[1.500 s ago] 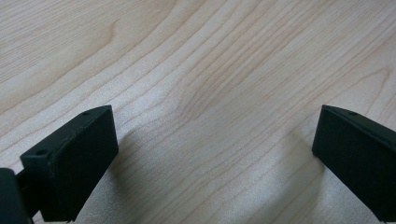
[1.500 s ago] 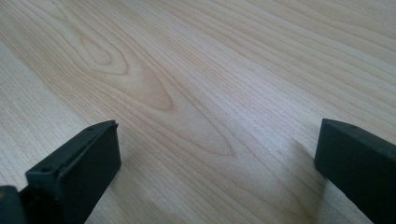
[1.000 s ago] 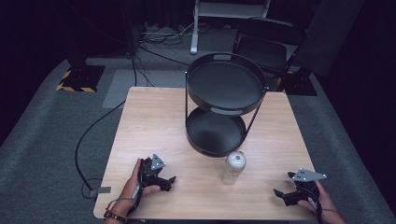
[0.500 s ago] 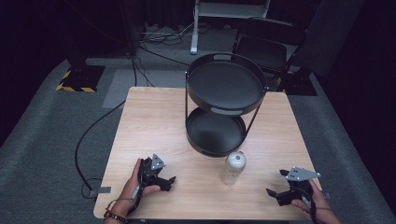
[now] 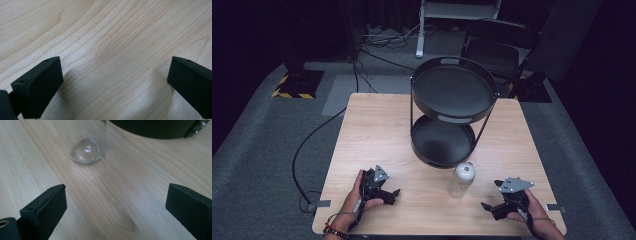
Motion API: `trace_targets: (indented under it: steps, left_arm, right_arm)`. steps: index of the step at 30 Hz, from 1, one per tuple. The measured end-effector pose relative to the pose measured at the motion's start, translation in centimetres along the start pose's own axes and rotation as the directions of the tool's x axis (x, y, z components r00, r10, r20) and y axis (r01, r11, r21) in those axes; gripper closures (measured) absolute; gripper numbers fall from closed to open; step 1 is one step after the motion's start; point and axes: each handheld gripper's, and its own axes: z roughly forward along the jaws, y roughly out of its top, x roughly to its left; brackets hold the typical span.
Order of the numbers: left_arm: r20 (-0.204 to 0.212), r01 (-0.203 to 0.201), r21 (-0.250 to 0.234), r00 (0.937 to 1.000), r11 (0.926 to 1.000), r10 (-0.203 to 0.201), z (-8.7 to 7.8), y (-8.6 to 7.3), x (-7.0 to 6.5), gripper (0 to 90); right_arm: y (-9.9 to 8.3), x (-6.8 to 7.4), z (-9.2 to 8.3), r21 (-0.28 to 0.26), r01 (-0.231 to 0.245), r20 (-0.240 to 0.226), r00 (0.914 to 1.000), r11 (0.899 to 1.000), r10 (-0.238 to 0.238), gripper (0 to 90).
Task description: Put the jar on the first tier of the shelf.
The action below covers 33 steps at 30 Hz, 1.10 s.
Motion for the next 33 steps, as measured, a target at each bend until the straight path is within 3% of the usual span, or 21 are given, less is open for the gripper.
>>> trace_targets:
  steps: [13,33]
  left_arm:
    - [0.0,0.0,0.0,1.0,1.0,0.0,0.0,0.0,0.0,0.0]
    - [0.002,0.001,0.0,1.0,1.0,-0.001,0.0,0.0,0.0,0.0]
  right_arm:
    - [3.0,1.2,2.6,0.007,0.046,-0.03,0.9985,0.999,-0.045,3.8]
    - [5.4,2.2,4.8,-0.023,0.037,-0.073,0.9966,0.999,-0.039,7.4]
